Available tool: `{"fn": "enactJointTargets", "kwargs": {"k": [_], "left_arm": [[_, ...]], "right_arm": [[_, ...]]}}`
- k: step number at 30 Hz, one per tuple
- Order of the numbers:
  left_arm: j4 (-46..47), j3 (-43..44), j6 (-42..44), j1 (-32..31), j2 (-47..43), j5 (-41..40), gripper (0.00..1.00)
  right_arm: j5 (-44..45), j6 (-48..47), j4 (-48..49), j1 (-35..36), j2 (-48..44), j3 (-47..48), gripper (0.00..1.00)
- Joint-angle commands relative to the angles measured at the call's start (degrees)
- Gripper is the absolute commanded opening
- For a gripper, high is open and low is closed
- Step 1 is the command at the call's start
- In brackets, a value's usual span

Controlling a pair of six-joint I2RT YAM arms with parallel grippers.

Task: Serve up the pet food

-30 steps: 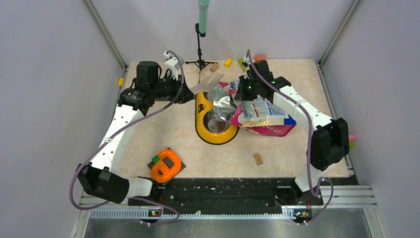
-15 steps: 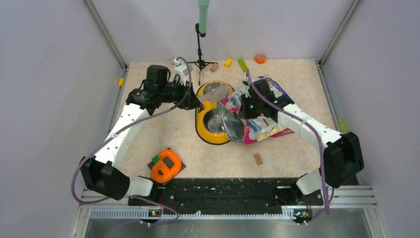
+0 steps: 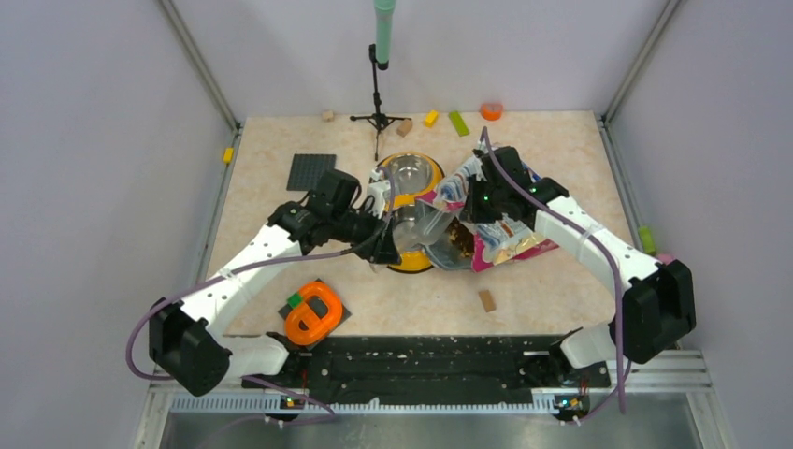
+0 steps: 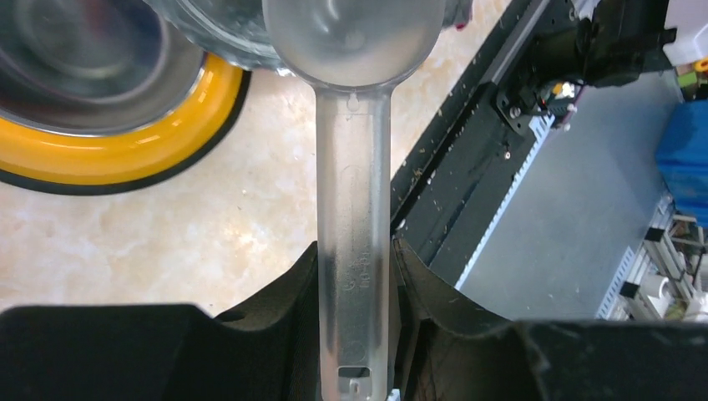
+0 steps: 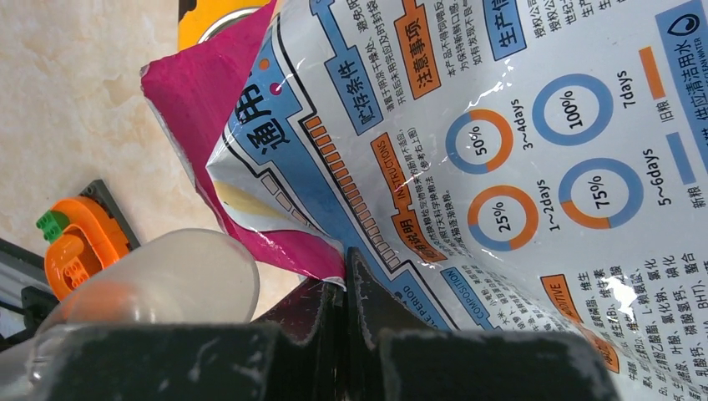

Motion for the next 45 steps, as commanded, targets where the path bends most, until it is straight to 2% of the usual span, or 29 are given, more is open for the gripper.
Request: {"fn": "enactJointTargets", "kwargs": {"k": [1, 7, 13, 17, 26, 32, 40, 45], "left_arm": [[3.43, -3.12, -2.53, -2.27, 0.66, 0.88, 0.00], [0.44, -3.17, -2.20, -5.05, 2.32, -6.30, 0.00], [0.51, -6.16, -1.23, -4.98, -3.92, -9.92, 0.00], [-1.30, -5.12, -0.20, -5.06, -4.51, -11.73, 0.00], [-8.05, 10.63, -3.68, -8.89, 11.57, -8.34, 0.00], [-12.63, 15.75, -4.82, -10.24, 17.69, -8.83, 0.00], [-28.90, 30.73, -5.08, -12.13, 30.88, -6.68, 0.00], [-28.71, 33.80, -9.25, -12.01, 34.86, -6.47, 0.00]], "right_arm": [[3.73, 0.23, 0.39, -1.39, -0.84, 3.86, 0.00], [3.68, 0.87, 1.15, -2.07, 0.05, 4.65, 0.00], [3.12, 0.87, 1.26, -2.53, 0.61, 5.45, 0.00], [3.71, 0.83, 0.97, -2.81, 0.47, 6.60, 0.00], [6.77, -0.36, 1.56, -2.82, -0.98, 7.84, 0.00], [7.22, 0.44, 1.52, -2.86, -2.07, 7.46, 0.00], [7.65, 1.17, 0.95, -2.78, -3.11, 7.99, 0.00], [7.81, 1.47, 0.91, -2.82, -3.73, 8.39, 0.00]]}}
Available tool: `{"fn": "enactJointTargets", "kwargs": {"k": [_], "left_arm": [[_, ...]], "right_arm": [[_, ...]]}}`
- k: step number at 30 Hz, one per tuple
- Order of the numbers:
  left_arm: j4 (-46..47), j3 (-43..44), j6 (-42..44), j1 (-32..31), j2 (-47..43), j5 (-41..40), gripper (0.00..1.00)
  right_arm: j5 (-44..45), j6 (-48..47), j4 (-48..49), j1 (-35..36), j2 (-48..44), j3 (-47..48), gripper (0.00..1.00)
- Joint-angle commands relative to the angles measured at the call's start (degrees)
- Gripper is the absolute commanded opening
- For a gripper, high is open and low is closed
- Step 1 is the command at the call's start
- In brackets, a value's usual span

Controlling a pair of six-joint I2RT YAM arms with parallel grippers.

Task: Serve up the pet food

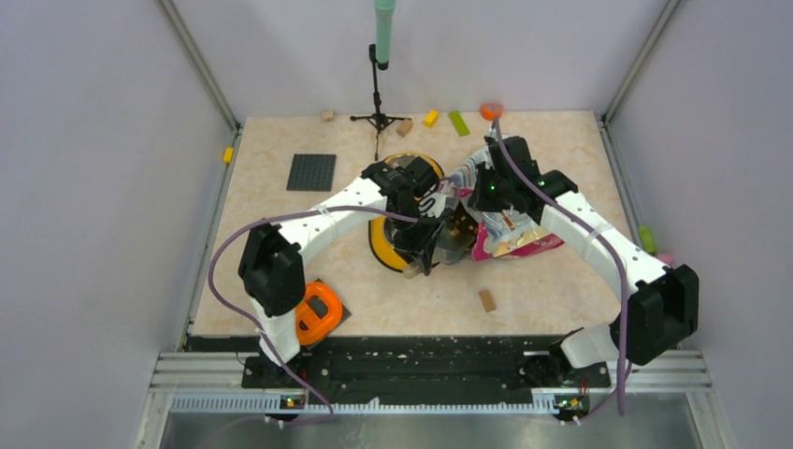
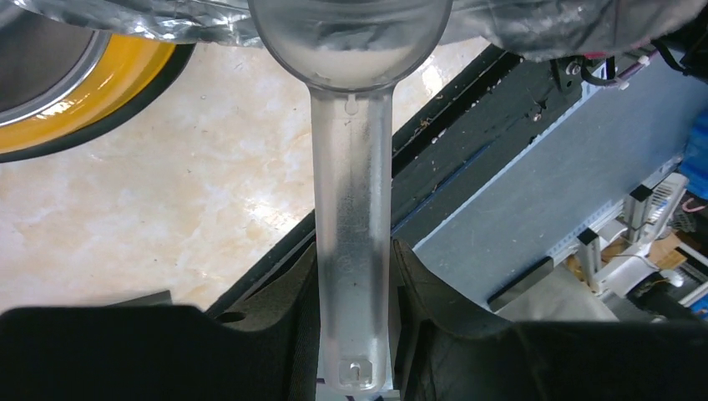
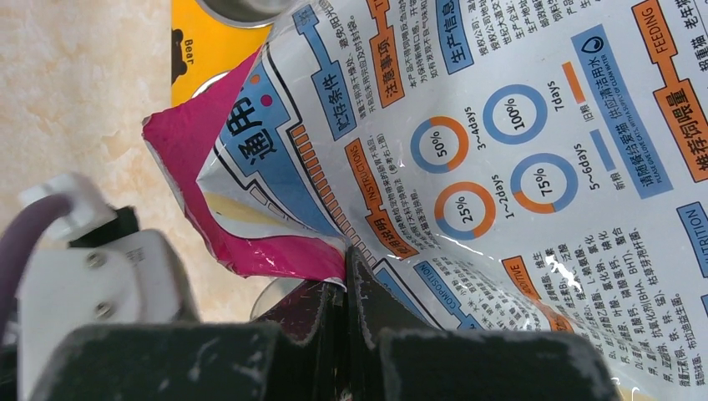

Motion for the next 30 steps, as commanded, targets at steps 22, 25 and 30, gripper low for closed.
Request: {"fn": "enactJointTargets", "kwargs": {"k": [22, 25, 30], "left_arm": [[17.57, 10.95, -16.91, 0.48, 16.17, -7.20, 0.00], [19.70, 12.55, -17.61, 0.48, 17.69, -9.74, 0.00], [29.17, 9.09, -18.23, -0.11, 17.39, -14.66, 0.00]], "right_arm": [[1.94, 2.61, 3.40, -1.20, -10.31, 0.63, 0.00], [1.64, 2.77, 3.60, -1.20, -11.27, -0.15, 0.00], [1.05, 3.08, 4.12, -1.20, -12.09, -0.89, 0.00]]}}
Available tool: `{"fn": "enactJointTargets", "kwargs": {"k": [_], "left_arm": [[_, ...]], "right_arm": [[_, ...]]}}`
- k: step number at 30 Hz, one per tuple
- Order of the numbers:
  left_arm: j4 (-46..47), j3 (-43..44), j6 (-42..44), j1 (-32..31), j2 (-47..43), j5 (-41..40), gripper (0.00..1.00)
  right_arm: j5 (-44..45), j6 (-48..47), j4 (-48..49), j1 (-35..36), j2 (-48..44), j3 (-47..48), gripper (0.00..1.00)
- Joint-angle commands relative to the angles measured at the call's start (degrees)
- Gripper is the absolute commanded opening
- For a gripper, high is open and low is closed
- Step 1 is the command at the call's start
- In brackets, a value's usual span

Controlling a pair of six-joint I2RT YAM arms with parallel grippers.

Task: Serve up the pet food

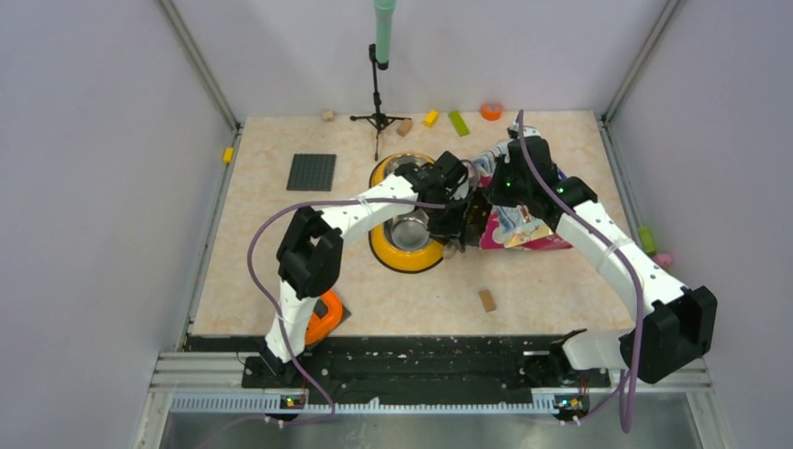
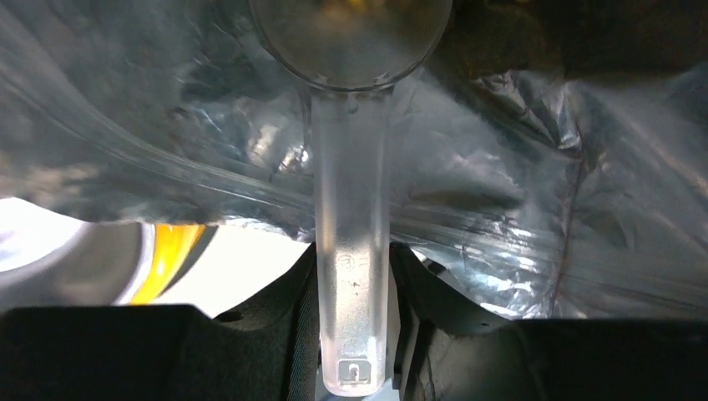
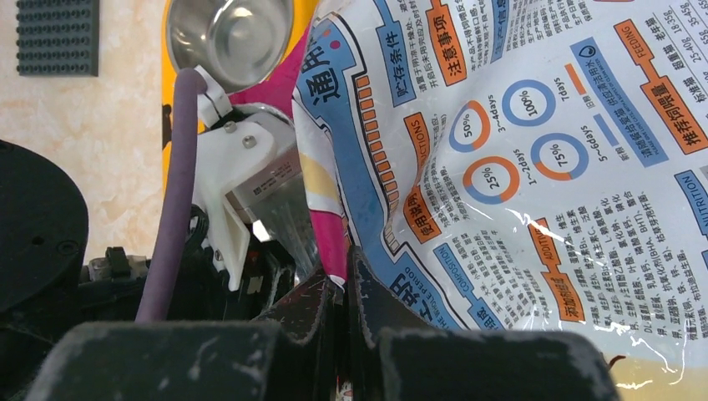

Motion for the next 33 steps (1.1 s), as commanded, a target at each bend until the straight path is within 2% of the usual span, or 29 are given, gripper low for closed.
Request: {"fn": "enactJointTargets", "kwargs": {"k": [1, 4, 8, 11, 18, 24, 33], "left_arm": [[16.27, -3.48, -3.05, 0.93, 1.49, -10.83, 0.00], [21.68, -7.81, -1.51, 0.31, -0.78, -14.98, 0.00], [33.82, -19.40, 1.89, -1.28, -6.97, -22.90, 0.00], [37.87, -23.09, 4.15, -1.90, -9.18, -26.29, 0.00], [45.86, -29.55, 9.17, -2.41, -12.35, -26.24, 0.00], [52.30, -36.93, 15.33, -2.82, -18.42, -25.04, 0.00], [57.70, -46.42, 20.49, -3.27, -25.44, -18.58, 0.00]], "right_arm": [[-3.72, 2.24, 1.62, 0.70, -6.34, 1.15, 0.00], [-3.40, 2.40, 1.67, 0.70, -6.81, 0.73, 0.00], [-2.88, 3.02, 1.87, 0.70, -7.20, -0.02, 0.00], [-2.55, 3.48, 2.16, 0.61, -7.39, -0.35, 0.00], [-2.18, 4.13, 2.12, 0.10, -7.28, -0.41, 0.00], [-1.17, 4.46, 1.77, -0.29, -7.74, -0.14, 0.00], [-0.60, 4.66, 1.85, -0.48, -7.01, 0.59, 0.00]]}}
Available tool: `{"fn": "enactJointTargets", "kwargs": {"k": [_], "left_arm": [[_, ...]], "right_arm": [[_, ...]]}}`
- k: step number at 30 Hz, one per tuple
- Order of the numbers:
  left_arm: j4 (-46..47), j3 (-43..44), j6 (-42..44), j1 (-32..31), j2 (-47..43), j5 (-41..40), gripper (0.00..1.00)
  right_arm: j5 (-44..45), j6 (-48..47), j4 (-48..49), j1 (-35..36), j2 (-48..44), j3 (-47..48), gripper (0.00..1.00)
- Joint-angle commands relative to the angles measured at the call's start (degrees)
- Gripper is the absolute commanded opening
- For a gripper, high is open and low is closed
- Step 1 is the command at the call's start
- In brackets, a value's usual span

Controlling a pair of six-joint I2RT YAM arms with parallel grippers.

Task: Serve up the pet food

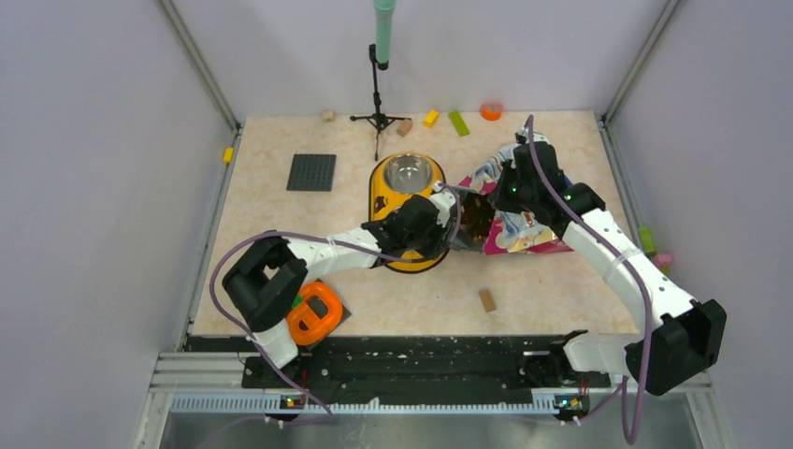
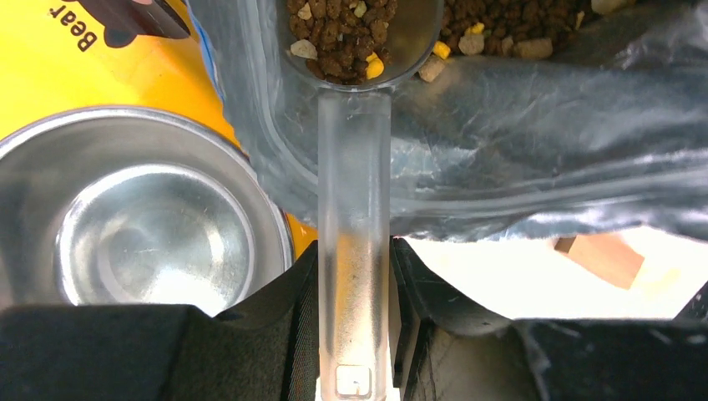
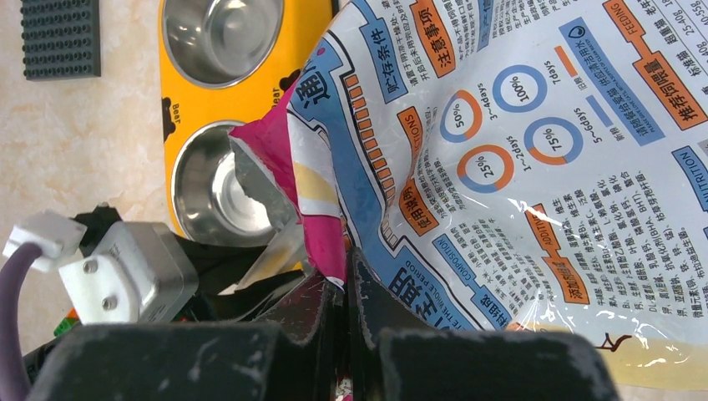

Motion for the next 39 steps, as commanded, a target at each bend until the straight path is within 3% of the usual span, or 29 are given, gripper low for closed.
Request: {"fn": "enactJointTargets", "kwargs": {"k": [1, 14, 32, 39], "left_arm": [[7.80, -3.76, 4.54, 0.01, -5.44, 2.08, 0.00], [6.45, -8.36, 11.48, -0.83, -14.16, 7.57, 0.00], [5.70, -16.95, 14.28, -2.12, -24.59, 4.07, 0.00], [-2.57, -17.12, 13.07, -2.12, -31.24, 1.79, 0.00]], "right_arm": [[-1.53, 1.94, 3.44, -0.09, -3.42, 2.79, 0.00], [0.15, 0.45, 3.53, -0.94, -2.47, 5.71, 0.00], [-2.31, 3.06, 5.80, -4.30, -1.66, 6.79, 0.00], [-2.84, 2.77, 6.19, -4.58, -0.88, 7.48, 0.00]]}}
